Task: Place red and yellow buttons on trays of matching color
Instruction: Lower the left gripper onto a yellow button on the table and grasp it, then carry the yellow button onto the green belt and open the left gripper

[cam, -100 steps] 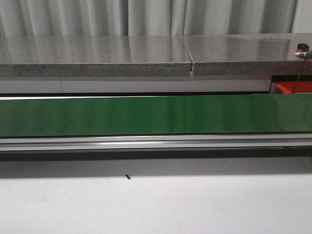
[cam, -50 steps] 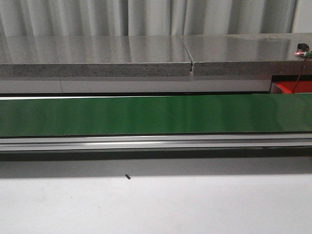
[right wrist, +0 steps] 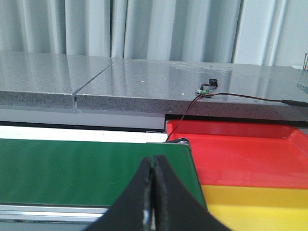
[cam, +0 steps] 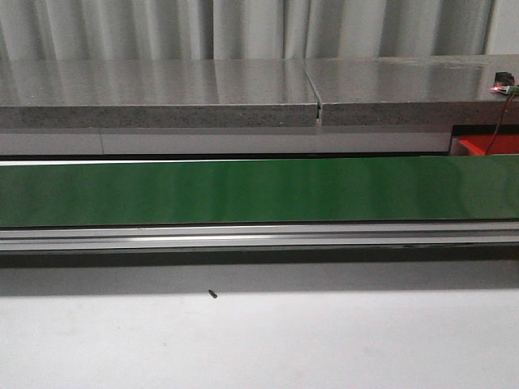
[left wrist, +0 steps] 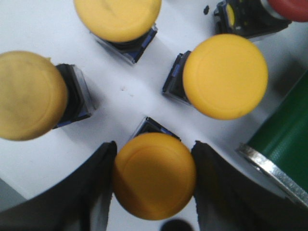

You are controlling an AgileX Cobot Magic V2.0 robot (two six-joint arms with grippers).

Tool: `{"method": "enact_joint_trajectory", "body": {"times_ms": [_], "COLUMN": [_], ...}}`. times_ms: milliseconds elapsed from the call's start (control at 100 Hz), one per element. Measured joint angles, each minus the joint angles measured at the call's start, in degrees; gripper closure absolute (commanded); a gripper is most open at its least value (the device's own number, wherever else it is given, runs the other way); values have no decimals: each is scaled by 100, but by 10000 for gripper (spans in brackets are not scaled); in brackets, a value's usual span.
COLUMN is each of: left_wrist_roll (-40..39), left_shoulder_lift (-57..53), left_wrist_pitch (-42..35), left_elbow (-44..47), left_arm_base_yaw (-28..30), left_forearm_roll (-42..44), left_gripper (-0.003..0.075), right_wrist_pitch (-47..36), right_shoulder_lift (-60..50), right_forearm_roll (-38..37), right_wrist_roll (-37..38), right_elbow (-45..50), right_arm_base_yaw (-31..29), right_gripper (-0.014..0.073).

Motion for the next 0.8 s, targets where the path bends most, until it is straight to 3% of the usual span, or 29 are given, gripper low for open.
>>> {"method": "enact_joint_trajectory", "body": {"times_ms": [250, 590, 800], "left_wrist_roll": [0, 0, 0], "left_shoulder_lift": [-87, -1759, -1953], "left_wrist_pitch": [72, 885, 1370], "left_elbow": [0, -50, -557], "left_arm_base_yaw": [0, -107, -368], "left_forearm_roll": [-22, -22, -25], "left_gripper": [494, 494, 494], "right_wrist_pitch": [0, 0, 0], "right_shoulder_lift": [0, 0, 0], "right_forearm_roll": [0, 0, 0], "right_wrist_roll": [0, 0, 0], "right_elbow": [0, 0, 0], "right_arm_base_yaw": [0, 0, 0], "right_gripper": [650, 650, 650]}}
